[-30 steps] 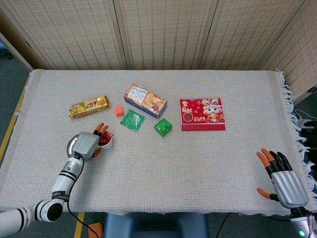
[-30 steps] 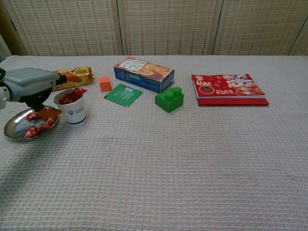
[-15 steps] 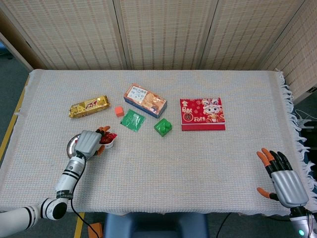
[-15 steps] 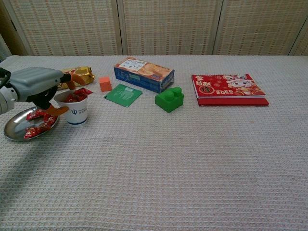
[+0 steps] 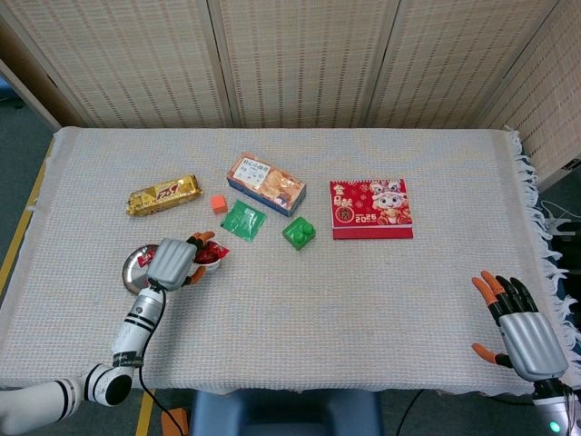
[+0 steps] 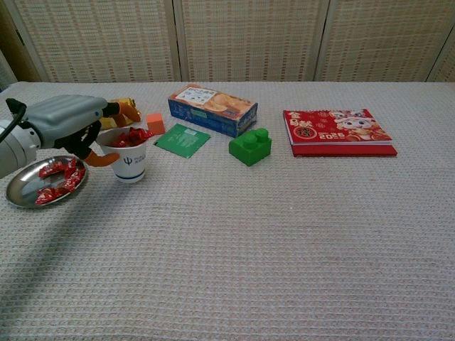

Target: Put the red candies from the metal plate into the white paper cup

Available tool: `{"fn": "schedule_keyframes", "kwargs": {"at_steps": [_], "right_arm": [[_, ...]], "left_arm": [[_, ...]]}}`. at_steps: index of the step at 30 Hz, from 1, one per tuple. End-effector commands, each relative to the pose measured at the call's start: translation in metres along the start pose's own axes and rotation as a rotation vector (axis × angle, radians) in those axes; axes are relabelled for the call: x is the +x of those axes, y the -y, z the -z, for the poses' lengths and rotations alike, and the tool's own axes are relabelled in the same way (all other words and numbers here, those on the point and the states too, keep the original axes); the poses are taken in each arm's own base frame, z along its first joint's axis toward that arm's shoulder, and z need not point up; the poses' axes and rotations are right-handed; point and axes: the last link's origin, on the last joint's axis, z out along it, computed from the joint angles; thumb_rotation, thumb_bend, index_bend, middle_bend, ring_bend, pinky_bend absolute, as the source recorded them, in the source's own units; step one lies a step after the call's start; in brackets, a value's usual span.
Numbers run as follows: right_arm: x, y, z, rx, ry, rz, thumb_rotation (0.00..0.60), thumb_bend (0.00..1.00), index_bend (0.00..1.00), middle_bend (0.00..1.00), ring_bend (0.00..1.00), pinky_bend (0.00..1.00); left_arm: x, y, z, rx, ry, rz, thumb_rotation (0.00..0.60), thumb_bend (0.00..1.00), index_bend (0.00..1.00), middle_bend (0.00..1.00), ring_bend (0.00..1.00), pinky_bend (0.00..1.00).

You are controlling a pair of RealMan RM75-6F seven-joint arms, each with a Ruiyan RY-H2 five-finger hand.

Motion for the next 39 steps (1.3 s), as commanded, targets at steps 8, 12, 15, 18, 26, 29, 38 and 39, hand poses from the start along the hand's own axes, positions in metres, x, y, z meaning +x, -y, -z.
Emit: {"fn": "schedule_keyframes", "kwargs": {"at_steps": [8,12,15,18,26,29,38,39], "right_arm": [[0.0,0.0,0.0,0.001,0.001,0.0,0.6,0.03,0.0,0.0,0.0,0.0],[0.0,0.0,0.0,0.001,0.0,0.0,0.6,0.03,0.0,0.0,0.0,0.0],[0.0,0.0,0.001,0.001,0.001,0.001,0.6,0.03,0.0,0.0,0.0,0.0],[0.0,0.0,0.0,0.0,0.0,0.001,0.6,0.03,0.0,0.0,0.0,0.0],[-0.001,0.001,0.0,0.004,0.002,0.006,0.6,0.03,0.0,0.0,0.0,0.0],[-0.001,0.003,0.001,0.01,0.004,0.008,0.6,0.03,0.0,0.0,0.0,0.0],[-0.001,0.005,0.005,0.029,0.002,0.007,0.6,0.03,0.0,0.0,0.0,0.0],[-0.001,0.006,0.005,0.033,0.003,0.008,0.6,0.03,0.0,0.0,0.0,0.0]], "left_arm": [[-0.009,-0.021,-0.006,-0.034,-0.009,0.121,0.6,0.37,0.18,0.31,0.68,1.0],[-0.02,-0.023,-0.007,-0.037,-0.006,0.096,0.6,0.37,0.18,0.3,0.68,1.0],[-0.023,-0.023,-0.007,-0.042,-0.007,0.068,0.6,0.37,0.14,0.24,0.68,1.0],[-0.021,-0.024,-0.004,-0.054,-0.019,0.054,0.6,0.37,0.05,0.13,0.68,1.0],[-0.008,-0.019,0.012,-0.062,-0.02,0.051,0.6,0.37,0.0,0.0,0.68,1.0],[0.0,-0.012,0.023,-0.054,-0.047,0.06,0.6,0.37,0.0,0.0,0.68,1.0],[-0.009,0.046,0.076,0.093,-0.041,0.038,0.6,0.37,0.21,0.32,0.69,1.0],[-0.014,0.053,0.079,0.114,-0.03,0.026,0.6,0.37,0.22,0.33,0.69,1.0]]}}
